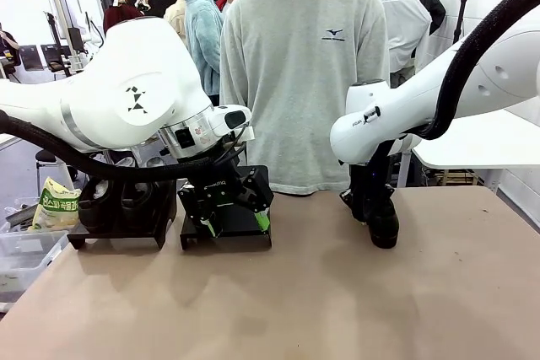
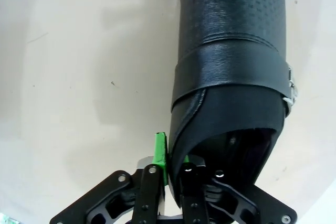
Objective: Organize the shoes by placing them on the stand.
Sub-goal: Pick up one Shoe and place it in the middle of the table, then place the Shoe from the middle of the table onto the Shoes Stand.
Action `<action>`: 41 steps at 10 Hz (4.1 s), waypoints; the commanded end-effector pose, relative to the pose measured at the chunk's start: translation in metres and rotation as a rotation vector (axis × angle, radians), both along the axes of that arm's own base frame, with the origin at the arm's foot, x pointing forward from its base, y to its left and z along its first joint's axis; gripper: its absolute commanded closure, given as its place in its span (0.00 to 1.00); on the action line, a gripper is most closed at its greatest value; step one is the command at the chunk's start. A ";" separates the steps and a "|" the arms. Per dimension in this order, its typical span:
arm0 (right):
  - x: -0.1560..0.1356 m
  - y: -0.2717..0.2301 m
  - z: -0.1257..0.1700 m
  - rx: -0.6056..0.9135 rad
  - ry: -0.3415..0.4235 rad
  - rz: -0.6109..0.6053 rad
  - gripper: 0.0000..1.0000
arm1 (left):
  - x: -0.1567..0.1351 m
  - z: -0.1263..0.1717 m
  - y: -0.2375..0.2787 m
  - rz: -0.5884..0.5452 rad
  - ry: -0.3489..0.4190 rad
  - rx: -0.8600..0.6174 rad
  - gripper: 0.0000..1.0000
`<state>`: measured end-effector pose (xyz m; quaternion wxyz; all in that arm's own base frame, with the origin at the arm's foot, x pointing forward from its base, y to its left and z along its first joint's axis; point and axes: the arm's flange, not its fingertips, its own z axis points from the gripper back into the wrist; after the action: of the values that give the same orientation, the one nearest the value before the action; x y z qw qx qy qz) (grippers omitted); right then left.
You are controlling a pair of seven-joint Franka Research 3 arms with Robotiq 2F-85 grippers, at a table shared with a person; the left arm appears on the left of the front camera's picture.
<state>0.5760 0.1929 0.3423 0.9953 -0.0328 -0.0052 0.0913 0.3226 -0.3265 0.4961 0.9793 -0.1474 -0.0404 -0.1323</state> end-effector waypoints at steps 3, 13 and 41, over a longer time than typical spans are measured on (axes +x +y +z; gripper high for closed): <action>0.003 0.002 0.010 0.032 0.078 -0.111 1.00 | 0.000 0.002 0.001 -0.004 0.013 -0.006 0.00; -0.183 0.067 0.071 0.083 0.311 0.018 1.00 | 0.000 0.002 0.001 -0.004 0.013 -0.006 0.00; -0.164 0.080 0.049 0.159 0.403 0.102 0.00 | 0.000 0.002 0.001 -0.004 0.013 -0.006 0.00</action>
<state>0.4119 0.2731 0.3921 0.9692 0.0628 0.1819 0.1535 0.3227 -0.3268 0.4963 0.9793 -0.1476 -0.0404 -0.1326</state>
